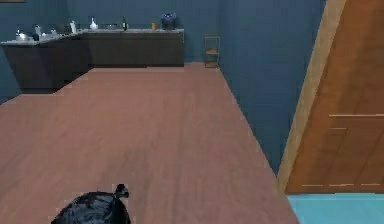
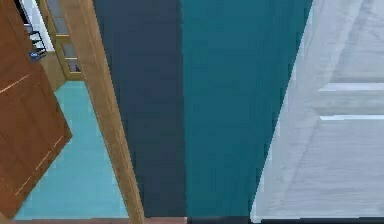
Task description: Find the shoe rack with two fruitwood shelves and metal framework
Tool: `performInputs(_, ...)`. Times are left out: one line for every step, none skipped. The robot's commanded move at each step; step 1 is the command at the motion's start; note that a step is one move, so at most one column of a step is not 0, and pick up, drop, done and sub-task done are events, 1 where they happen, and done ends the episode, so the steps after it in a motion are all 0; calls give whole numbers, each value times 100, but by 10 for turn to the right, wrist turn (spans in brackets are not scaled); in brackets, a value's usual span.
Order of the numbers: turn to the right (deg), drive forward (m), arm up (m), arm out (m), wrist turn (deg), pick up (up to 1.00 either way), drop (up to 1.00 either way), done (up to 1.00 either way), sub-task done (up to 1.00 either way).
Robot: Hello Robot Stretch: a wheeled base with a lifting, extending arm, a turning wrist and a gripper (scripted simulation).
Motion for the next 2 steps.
performInputs(420, 0, 0, 0, 0, 0, 0, 0, 0)
performInputs(0, 20, 0, 0, 0, 0, 0, 0, 0)
